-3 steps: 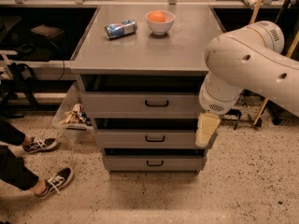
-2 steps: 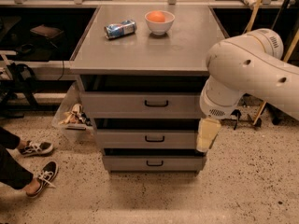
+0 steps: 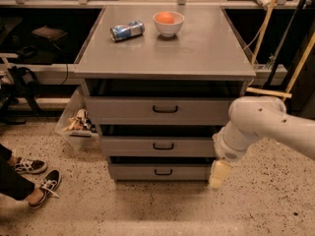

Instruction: Open middle drawer

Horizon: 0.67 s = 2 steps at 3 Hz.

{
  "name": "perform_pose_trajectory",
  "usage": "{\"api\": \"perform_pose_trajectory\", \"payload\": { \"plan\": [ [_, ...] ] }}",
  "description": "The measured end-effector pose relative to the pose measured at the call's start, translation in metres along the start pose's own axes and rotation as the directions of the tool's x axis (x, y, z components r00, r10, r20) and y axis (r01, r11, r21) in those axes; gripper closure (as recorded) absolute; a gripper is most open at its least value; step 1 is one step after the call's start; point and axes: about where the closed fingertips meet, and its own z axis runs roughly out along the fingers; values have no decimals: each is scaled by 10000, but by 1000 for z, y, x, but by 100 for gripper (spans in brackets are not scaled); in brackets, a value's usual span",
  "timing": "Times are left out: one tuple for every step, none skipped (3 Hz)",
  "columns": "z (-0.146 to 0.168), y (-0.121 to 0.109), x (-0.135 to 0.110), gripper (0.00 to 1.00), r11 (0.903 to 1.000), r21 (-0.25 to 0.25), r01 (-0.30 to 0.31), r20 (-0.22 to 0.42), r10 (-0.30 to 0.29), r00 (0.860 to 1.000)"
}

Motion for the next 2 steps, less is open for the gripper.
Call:
{"api": "perform_pose_trajectory", "payload": {
  "plan": [
    [66, -30, 7, 0, 9995, 312, 1, -34, 0, 10000],
    [75, -81, 1, 0, 9791, 2029, -169, -124, 198, 9997]
  ]
}}
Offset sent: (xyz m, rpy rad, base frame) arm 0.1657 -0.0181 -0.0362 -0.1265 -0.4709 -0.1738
